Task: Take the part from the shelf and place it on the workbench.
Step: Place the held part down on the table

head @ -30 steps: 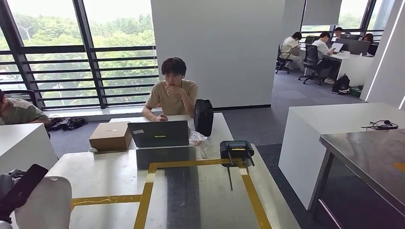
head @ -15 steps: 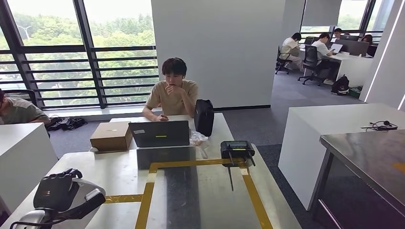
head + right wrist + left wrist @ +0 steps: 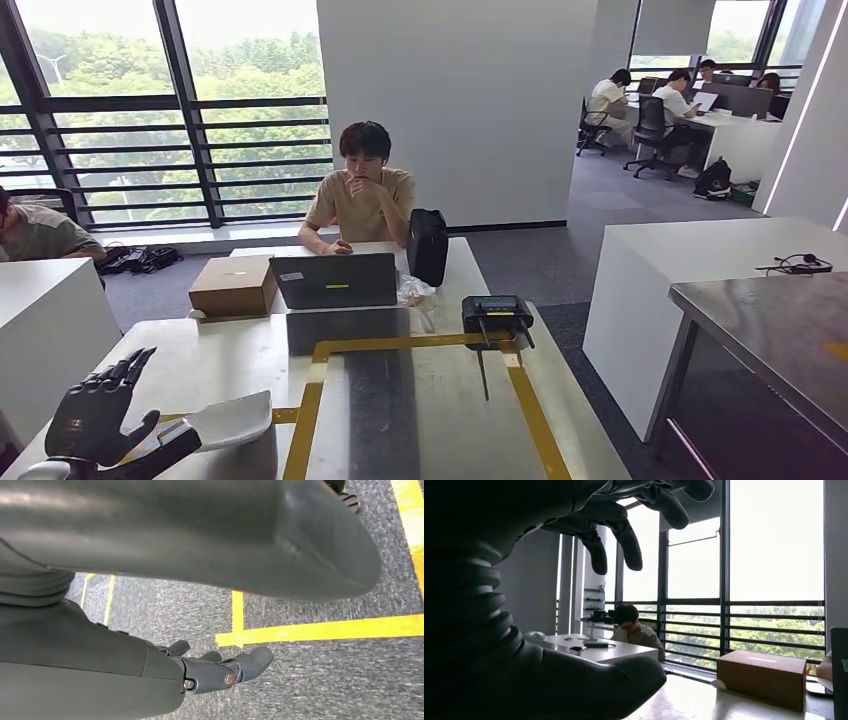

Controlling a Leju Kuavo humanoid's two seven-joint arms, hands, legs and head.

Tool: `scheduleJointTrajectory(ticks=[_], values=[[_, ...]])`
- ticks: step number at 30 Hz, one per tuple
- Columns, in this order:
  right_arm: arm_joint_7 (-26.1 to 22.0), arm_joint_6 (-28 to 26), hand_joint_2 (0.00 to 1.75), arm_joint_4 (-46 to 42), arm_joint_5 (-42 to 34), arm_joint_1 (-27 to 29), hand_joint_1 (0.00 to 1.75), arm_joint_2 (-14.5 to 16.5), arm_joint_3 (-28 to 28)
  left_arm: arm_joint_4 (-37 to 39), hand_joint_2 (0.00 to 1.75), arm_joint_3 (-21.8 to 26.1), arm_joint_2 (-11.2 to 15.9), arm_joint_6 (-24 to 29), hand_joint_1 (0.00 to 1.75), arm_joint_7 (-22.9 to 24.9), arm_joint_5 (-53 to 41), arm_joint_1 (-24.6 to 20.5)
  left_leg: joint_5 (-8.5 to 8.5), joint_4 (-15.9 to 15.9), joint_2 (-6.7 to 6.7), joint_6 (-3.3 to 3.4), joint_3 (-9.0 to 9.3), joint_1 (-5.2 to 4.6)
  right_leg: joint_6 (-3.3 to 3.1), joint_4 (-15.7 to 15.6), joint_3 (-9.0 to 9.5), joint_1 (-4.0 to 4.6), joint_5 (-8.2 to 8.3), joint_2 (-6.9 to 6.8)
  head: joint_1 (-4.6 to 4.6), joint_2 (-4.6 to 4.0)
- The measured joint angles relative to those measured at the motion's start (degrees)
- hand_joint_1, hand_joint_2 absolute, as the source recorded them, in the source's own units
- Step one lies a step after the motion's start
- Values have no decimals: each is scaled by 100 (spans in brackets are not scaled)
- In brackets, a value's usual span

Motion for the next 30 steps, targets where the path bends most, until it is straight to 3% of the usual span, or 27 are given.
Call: scheduleJointTrajectory(ticks=[14, 20, 23, 25, 28, 29, 30], values=[[-21, 52, 0, 0, -20, 2, 0, 0, 7, 13, 0, 1, 173, 109, 0, -238, 60, 27, -2, 7, -3, 4, -2, -4, 5, -3, 3, -5, 2, -6, 0, 0], [-45, 77, 0, 4, -33, 2, 0, 0, 7, 13, 0, 2, 177, 172, 0, -355, 130, 26, -33, 38, -2, 58, -5, -32, 45, -7, 11, -34, -2, -7, 0, 0], [-45, 84, 0, 4, -44, 1, 0, -2, 7, -1, 0, 2, 173, 174, 0, -352, 124, 19, -15, -13, 6, 114, 26, -27, 98, -11, 30, -43, -14, -7, 1, 0], [-47, 81, 0, 4, -50, 1, 0, -5, 7, -16, 0, 2, 162, 174, 0, -343, 121, 2, 36, -100, 23, 162, 80, 14, 144, 187, -39, -34, -169, -11, 4, 0], [-47, 77, 0, 5, -51, 2, 0, -8, 7, -19, 0, 2, 126, 172, 0, -333, 108, -10, 81, -124, 43, 191, 84, 39, 218, 1169, -484, -73, -717, -15, 11, 0], [-47, 77, 0, 6, -51, 3, 0, -9, 7, -17, 0, 2, 110, 169, 0, -327, 95, -7, 82, -114, 44, 187, 69, 44, 242, 1422, -599, -96, -800, -16, 12, 0], [-48, 76, 0, 7, -51, 5, 0, -11, 7, -14, 0, 2, 99, 167, 0, -317, 82, -6, 82, -99, 44, 177, 51, 54, 264, 1473, -614, -116, -766, -18, 14, 0]])
